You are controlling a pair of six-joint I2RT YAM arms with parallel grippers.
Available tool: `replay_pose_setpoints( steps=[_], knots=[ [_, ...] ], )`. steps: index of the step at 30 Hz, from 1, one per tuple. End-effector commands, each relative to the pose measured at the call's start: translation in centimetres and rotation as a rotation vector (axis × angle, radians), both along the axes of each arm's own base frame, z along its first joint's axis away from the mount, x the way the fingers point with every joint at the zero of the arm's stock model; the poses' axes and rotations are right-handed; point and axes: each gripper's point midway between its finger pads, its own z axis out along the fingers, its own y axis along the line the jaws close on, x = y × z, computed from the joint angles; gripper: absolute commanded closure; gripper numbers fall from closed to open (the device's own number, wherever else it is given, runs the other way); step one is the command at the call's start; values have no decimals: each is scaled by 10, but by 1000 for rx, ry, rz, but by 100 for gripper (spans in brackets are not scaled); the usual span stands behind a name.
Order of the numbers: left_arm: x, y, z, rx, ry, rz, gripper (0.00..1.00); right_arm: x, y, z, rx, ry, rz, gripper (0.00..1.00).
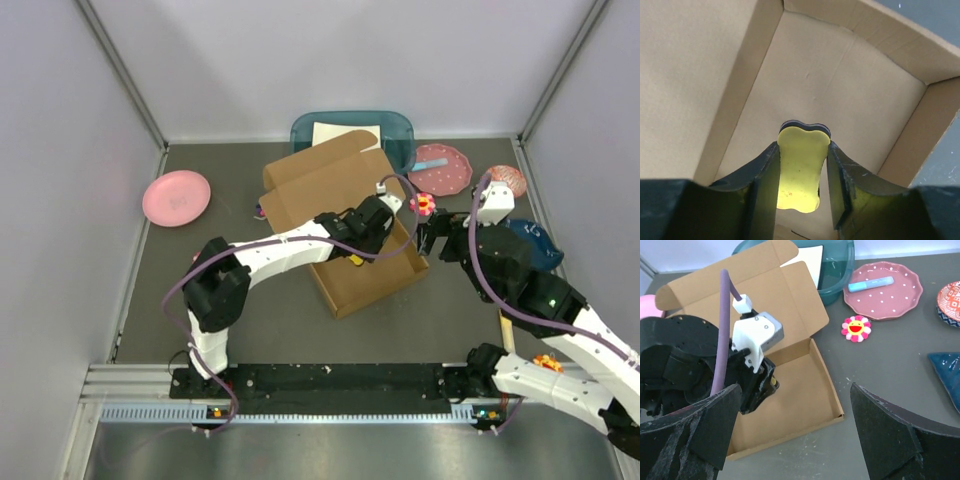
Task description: Fold the paper box
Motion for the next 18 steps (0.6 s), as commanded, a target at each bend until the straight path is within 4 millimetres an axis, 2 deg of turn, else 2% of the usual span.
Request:
replay_pose_setpoints(
  steps=[1,4,5,9,10,11,12,13,14,15,16,17,18],
  knots=[
    [16,-13,22,-16,-53,6,49,5,5,0,12,2,-8,8],
    [20,-12,24,4,-64,14,38,6,4,-1,8,4,-18,8],
    [21,-11,26,4,-68,20,31,6,3,-1,5,4,-20,8],
    [22,-3,35,12,-92,46,21,7,0,0,0,-2,-34,8],
    [23,2,46,3,-113,72,21,7,-1,1,-1,-4,-41,8],
    [21,10,42,16,-111,93,20,8,-2,2,-2,-8,-48,8],
    [19,20,56,-3,-133,124,20,8,-3,3,-3,-11,-54,8],
    [19,31,61,-18,-153,192,20,9,-7,2,-12,-15,-77,8],
    [8,50,43,8,-136,230,20,10,-10,2,-16,-16,-88,8],
    [1,62,64,-63,-165,271,20,10,-12,1,-16,-16,-103,8],
    [-1,64,72,-163,-168,334,20,12,-15,-4,-28,-12,-124,8],
    [-12,85,52,-148,-155,387,20,13,-16,-7,-30,-6,-134,8],
    [-19,96,71,-236,-169,440,20,15,-16,-9,-25,1,-145,8]
  ],
)
